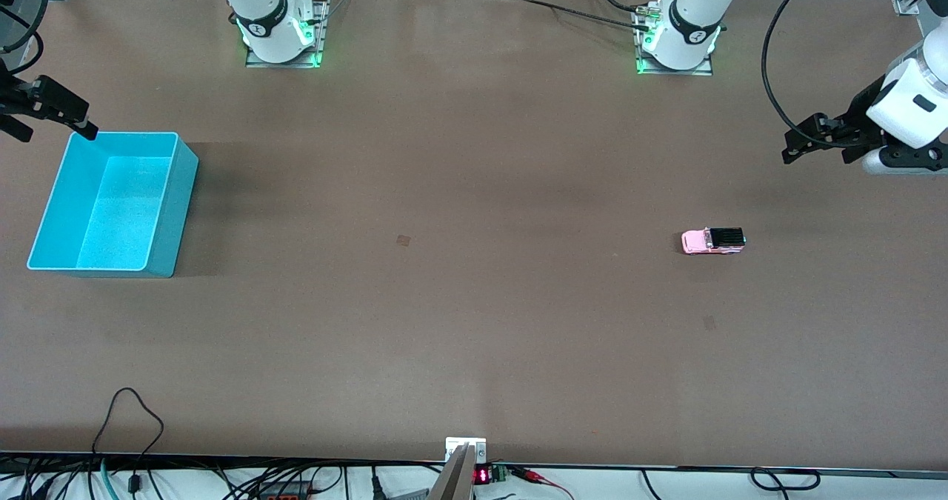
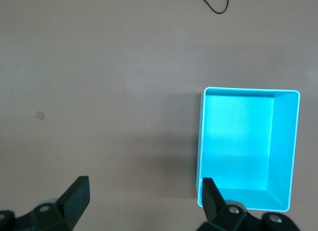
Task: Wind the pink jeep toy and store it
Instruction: 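Move the left gripper over the pink toy jeep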
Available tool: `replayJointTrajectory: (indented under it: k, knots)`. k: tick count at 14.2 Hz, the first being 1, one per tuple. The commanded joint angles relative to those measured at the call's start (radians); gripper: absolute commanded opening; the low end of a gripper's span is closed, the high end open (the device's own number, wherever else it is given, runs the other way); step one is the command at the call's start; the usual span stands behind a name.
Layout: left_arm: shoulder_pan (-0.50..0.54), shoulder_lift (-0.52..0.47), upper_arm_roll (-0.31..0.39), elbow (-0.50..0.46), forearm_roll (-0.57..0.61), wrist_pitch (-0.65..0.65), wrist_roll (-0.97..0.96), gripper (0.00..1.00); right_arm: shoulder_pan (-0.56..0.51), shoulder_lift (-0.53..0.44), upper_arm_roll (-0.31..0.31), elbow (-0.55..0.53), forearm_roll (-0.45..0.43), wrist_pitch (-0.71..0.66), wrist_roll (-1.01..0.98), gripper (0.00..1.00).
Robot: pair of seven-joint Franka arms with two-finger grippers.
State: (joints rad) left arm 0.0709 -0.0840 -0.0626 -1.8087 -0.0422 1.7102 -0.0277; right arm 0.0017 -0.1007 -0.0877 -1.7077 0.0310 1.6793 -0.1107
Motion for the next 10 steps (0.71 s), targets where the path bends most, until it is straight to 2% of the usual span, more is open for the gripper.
replayJointTrajectory:
  k: [1, 6, 10]
  knots:
    - [0.003, -0.034, -0.002, -0.024, 0.002, -0.018, 0.012, 1.0, -0.003, -0.002, 0.003, 0.019, -0.002, -0.036, 0.006, 1.0]
    - [0.003, 0.001, 0.0, -0.034, 0.024, -0.026, 0.017, 1.0, -0.003, -0.007, 0.003, 0.02, -0.002, -0.043, 0.003, 1.0]
    - [0.004, 0.134, 0.001, -0.049, 0.025, -0.008, 0.017, 1.0, -0.003, 0.002, 0.003, 0.031, -0.002, -0.041, 0.006, 1.0]
